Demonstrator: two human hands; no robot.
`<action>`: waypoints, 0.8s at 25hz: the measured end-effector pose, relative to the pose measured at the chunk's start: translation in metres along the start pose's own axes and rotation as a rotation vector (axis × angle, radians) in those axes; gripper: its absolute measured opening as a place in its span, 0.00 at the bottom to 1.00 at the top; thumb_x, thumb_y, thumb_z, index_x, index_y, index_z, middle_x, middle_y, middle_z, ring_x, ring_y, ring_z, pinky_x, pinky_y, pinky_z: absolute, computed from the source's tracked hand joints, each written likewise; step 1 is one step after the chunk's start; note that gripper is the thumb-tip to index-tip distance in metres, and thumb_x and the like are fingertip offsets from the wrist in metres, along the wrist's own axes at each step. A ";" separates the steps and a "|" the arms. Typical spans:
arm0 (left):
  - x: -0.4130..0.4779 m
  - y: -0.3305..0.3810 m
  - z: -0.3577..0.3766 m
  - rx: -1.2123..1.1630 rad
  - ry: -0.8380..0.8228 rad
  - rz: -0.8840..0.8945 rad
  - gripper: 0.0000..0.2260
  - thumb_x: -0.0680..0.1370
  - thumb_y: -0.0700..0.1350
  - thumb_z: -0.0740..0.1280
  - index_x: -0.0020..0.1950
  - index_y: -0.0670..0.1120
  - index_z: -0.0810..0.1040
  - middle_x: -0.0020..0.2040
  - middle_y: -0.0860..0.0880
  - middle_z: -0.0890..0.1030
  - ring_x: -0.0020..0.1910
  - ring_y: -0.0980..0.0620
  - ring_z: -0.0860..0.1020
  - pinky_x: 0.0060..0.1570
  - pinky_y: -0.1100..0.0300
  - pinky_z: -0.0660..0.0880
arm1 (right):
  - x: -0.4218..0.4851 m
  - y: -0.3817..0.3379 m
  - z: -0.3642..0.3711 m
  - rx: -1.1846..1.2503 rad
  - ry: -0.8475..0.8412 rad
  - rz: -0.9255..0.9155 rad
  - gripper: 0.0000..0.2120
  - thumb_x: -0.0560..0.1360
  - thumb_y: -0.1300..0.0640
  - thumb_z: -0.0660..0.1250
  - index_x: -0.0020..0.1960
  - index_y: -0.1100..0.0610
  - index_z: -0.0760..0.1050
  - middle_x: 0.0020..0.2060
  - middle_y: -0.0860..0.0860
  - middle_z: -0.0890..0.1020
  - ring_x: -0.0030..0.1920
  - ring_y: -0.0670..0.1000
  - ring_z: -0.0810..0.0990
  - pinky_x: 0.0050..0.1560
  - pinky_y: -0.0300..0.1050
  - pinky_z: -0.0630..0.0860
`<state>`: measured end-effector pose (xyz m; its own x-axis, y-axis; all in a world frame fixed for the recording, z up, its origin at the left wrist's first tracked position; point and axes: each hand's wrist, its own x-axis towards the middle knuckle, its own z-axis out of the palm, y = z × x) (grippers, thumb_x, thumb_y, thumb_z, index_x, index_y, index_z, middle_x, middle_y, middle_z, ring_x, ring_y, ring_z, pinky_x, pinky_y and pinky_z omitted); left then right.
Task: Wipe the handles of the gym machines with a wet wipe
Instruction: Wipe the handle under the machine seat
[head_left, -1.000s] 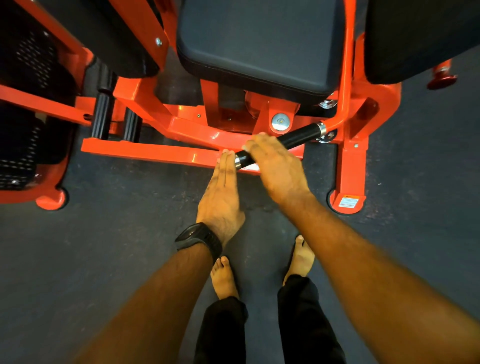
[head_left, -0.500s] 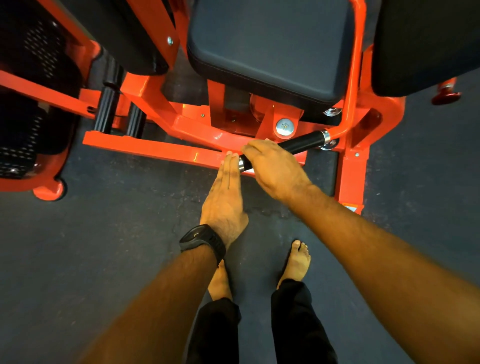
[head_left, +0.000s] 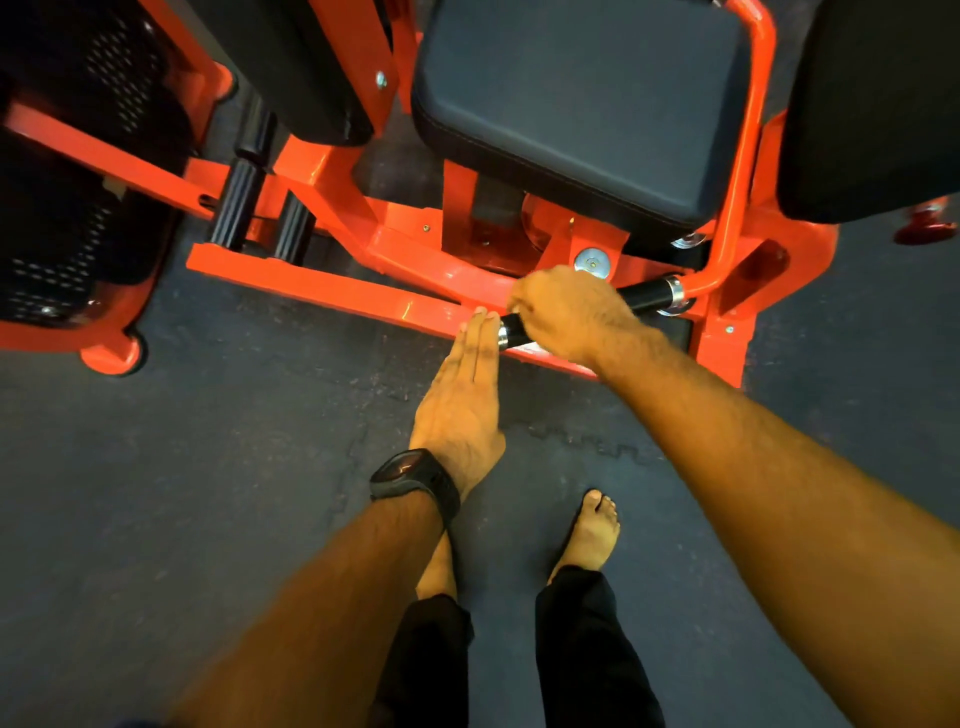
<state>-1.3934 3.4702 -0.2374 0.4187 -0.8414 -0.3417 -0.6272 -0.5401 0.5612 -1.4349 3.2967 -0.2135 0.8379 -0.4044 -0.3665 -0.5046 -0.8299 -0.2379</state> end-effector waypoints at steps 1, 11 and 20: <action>-0.001 0.002 0.000 -0.014 0.001 -0.011 0.50 0.67 0.31 0.66 0.81 0.46 0.39 0.82 0.50 0.42 0.81 0.53 0.43 0.78 0.56 0.53 | -0.006 -0.005 0.005 0.018 0.004 -0.090 0.12 0.78 0.58 0.59 0.55 0.55 0.80 0.53 0.57 0.82 0.54 0.62 0.80 0.48 0.52 0.75; -0.002 0.002 0.003 -0.024 0.033 -0.012 0.51 0.66 0.31 0.66 0.81 0.45 0.40 0.82 0.49 0.44 0.81 0.52 0.43 0.79 0.56 0.51 | -0.002 0.020 -0.002 0.071 -0.017 0.127 0.12 0.79 0.55 0.56 0.52 0.54 0.79 0.51 0.57 0.81 0.51 0.62 0.80 0.51 0.53 0.77; -0.002 -0.005 -0.002 0.015 0.046 0.029 0.51 0.64 0.30 0.65 0.82 0.45 0.43 0.82 0.49 0.46 0.79 0.57 0.43 0.76 0.63 0.48 | -0.025 0.044 0.006 0.059 0.167 0.319 0.13 0.74 0.65 0.60 0.54 0.57 0.80 0.50 0.59 0.83 0.52 0.64 0.81 0.50 0.55 0.77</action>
<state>-1.3896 3.4744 -0.2382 0.4295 -0.8551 -0.2905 -0.6491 -0.5159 0.5590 -1.4792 3.2721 -0.2204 0.6566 -0.7004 -0.2798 -0.7529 -0.6306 -0.1885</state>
